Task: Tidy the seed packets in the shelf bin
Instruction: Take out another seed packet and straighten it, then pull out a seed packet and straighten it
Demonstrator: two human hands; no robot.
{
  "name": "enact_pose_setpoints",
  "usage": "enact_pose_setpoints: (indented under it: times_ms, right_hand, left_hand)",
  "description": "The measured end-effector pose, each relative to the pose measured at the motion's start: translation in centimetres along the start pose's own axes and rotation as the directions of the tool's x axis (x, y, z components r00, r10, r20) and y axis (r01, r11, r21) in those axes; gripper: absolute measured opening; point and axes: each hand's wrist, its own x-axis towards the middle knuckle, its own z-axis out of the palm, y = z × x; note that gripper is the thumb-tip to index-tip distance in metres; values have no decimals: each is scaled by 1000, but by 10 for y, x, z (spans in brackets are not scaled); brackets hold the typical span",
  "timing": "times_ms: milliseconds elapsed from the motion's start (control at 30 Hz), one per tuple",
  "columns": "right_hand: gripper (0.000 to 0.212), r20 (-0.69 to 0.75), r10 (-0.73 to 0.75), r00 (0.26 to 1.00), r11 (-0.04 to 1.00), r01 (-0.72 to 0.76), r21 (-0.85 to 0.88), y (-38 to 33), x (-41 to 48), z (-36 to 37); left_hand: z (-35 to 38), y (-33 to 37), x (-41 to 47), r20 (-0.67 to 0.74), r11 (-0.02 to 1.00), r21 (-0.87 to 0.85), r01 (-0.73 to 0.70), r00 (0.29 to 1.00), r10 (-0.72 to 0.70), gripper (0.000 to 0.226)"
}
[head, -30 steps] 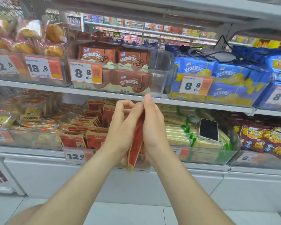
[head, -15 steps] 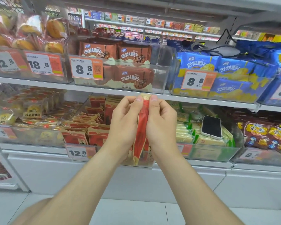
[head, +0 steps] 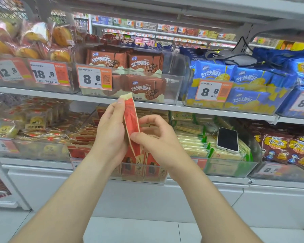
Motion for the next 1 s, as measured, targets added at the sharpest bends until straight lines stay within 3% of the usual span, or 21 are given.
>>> enact_pose_setpoints:
  times_ms: [67, 233, 467, 933, 1000]
  right_hand:
    - [28, -114, -81, 990, 996, 83, 15, -1, 0, -1]
    - [29, -267, -192, 944, 980, 198, -4, 2, 5, -5]
    - [39, -230, -208, 951, 976, 185, -119, 6, 4, -8]
    - [40, -202, -175, 964, 983, 161, -82, 7, 6, -6]
    - [32, -210, -158, 965, 986, 144, -83, 9, 8, -9]
  left_hand:
    - [-4, 2, -2, 82, 997, 78, -13, 997, 7, 42]
    - [-8, 5, -15, 198, 956, 272, -108, 979, 54, 13]
    - [-17, 8, -26, 385, 915, 360, -180, 923, 30, 42]
    - [-25, 11, -15, 301, 950, 313, -2, 949, -97, 40]
    - [-26, 14, -13, 289, 963, 266, 43, 950, -122, 43]
